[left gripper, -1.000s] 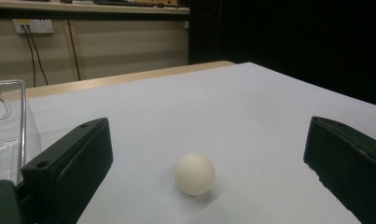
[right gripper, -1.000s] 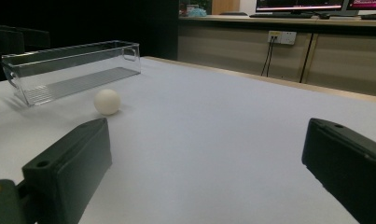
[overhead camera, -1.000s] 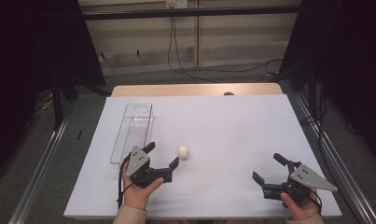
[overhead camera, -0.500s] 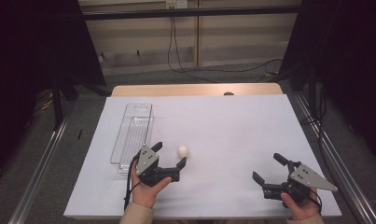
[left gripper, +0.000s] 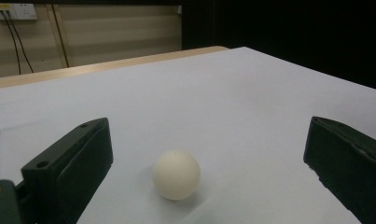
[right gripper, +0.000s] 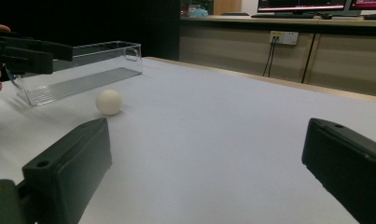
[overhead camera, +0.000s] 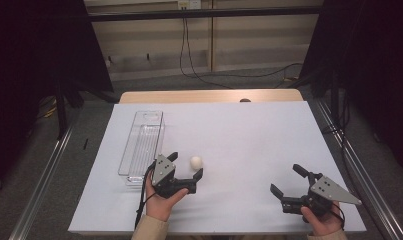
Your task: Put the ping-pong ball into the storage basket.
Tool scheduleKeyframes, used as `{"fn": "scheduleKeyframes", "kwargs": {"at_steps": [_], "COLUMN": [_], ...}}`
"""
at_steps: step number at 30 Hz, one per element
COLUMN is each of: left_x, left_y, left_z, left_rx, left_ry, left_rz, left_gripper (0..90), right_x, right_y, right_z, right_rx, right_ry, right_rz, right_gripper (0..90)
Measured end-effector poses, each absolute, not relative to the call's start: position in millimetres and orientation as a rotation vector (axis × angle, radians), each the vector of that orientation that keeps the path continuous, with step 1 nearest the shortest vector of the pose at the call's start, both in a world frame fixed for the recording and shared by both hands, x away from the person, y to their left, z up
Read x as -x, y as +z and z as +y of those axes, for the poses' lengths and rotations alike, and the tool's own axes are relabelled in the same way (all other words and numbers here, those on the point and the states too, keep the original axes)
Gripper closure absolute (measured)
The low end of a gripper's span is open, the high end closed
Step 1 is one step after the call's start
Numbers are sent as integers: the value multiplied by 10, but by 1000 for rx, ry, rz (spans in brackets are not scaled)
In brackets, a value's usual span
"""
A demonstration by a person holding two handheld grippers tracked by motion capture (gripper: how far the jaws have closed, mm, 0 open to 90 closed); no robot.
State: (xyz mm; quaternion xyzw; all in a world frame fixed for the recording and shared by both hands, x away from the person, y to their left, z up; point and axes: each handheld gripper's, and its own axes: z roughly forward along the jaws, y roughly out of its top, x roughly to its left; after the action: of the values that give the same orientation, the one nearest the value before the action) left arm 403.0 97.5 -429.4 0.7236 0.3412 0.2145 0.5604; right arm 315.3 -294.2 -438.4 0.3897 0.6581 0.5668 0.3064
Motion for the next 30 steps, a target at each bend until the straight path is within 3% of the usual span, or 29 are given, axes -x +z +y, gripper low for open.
{"fn": "scheduleKeyframes", "kwargs": {"at_steps": [30], "left_x": [-4208], "left_y": [-4405], "left_z": [872], "left_rx": [-1782], "left_ry": [510], "left_rz": [891], "left_gripper": [15], "right_x": [-3156], "right_y": [-4378], "right_z": [-2931], "right_rx": [-1018], "right_ry": [1500], "right_rz": [1746], "right_gripper": [8]}}
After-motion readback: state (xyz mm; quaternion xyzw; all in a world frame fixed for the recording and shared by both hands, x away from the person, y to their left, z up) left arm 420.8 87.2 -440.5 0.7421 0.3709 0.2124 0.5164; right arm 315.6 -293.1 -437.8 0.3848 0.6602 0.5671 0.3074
